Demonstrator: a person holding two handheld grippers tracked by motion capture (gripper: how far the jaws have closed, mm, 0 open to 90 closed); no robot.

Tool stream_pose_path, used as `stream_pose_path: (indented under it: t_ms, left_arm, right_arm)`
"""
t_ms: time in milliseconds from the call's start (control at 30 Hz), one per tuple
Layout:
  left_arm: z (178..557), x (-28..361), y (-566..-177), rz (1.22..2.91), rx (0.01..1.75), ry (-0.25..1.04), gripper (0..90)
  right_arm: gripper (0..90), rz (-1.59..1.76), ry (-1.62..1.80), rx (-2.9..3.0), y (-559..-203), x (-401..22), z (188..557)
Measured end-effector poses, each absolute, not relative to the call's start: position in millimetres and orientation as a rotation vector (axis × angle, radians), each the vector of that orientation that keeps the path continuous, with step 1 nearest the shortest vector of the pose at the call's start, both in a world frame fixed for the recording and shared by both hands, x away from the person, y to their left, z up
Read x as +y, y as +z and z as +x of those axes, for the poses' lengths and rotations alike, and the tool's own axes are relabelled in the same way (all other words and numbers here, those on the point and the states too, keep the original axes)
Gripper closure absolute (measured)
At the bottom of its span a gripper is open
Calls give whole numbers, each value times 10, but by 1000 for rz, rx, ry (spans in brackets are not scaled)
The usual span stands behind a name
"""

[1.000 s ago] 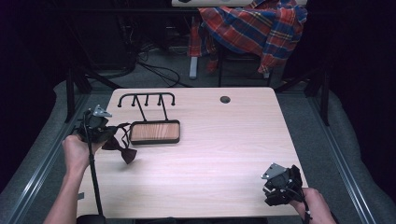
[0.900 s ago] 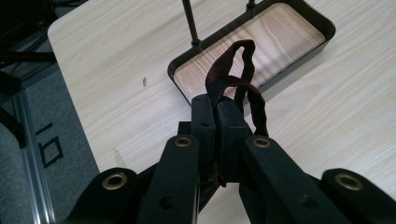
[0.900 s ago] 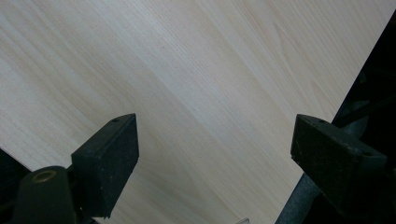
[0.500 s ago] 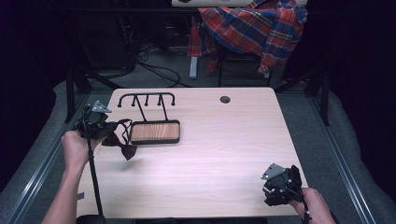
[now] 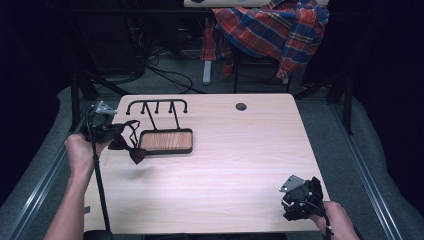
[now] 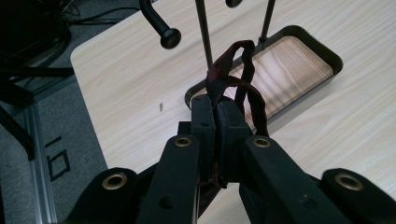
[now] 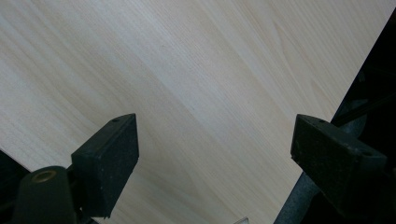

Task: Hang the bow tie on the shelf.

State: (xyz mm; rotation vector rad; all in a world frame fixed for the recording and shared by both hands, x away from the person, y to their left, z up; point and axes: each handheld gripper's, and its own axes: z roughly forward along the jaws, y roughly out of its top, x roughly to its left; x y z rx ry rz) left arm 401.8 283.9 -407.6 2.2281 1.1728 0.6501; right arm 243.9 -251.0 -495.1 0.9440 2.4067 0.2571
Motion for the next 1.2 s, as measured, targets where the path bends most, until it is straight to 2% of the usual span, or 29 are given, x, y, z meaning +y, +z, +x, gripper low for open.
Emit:
stream_pose_path:
  t_ms: [667,1200]
  left_arm:
    - [4237,2878,-3881,2187,1198,692,875]
    - [4417,2883,-3913,2171,1243,680,875]
  right_arm:
    - [149,943,245,2404,-4952,-2507,2439]
    - [149,943,253,2405,-4949,-2510,2437]
